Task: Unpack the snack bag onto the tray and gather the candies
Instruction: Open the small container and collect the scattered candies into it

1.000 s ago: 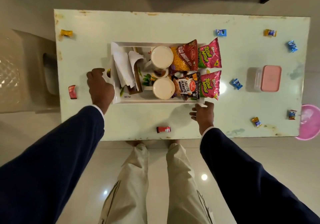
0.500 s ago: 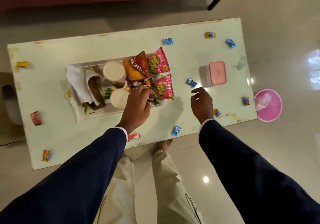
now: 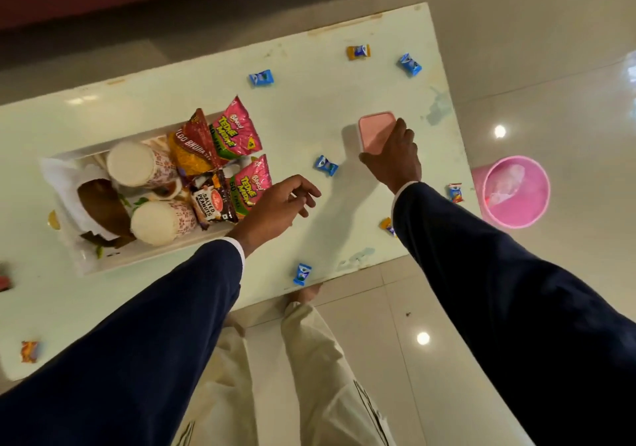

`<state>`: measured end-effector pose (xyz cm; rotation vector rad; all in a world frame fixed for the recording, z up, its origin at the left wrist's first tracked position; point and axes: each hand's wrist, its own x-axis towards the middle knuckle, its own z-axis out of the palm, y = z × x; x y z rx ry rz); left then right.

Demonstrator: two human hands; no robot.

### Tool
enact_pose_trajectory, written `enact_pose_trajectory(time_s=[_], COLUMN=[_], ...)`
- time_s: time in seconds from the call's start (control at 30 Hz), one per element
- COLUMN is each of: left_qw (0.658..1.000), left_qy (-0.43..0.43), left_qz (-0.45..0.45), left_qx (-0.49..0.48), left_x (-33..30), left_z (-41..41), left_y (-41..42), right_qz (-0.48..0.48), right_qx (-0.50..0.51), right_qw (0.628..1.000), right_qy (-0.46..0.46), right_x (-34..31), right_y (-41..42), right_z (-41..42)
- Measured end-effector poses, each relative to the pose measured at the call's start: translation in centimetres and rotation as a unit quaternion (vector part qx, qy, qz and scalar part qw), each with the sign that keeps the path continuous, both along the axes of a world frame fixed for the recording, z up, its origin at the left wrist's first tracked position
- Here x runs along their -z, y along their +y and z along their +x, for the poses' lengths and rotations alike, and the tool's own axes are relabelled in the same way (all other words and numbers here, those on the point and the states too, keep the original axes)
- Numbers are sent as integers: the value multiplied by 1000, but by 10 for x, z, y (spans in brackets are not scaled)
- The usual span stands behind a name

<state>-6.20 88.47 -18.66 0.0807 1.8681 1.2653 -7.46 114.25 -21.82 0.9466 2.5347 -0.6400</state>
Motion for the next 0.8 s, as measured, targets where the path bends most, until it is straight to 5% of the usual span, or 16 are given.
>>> enact_pose_trajectory(time_s=[0.1, 0.27, 0.63, 0.8], left_qw=[998, 972, 982, 977], left_qy=[-10, -112, -47, -61], left_qz=[31, 103, 91, 105], left_qx=[-53, -177, -158, -176], left_x=[-8, -34, -67, -69], left_z=[2, 8, 36, 24], left_y=[20, 42, 33, 25], right_qz=[-91, -423, -348, -417], right_qx=[64, 101, 27, 129], right_qw=[991, 895, 927, 880], right_qy=[80, 98, 137, 190], right_x=[-13, -72, -126, -123], right_y=[1, -48, -117, -96], right_z=[14, 80, 144, 135])
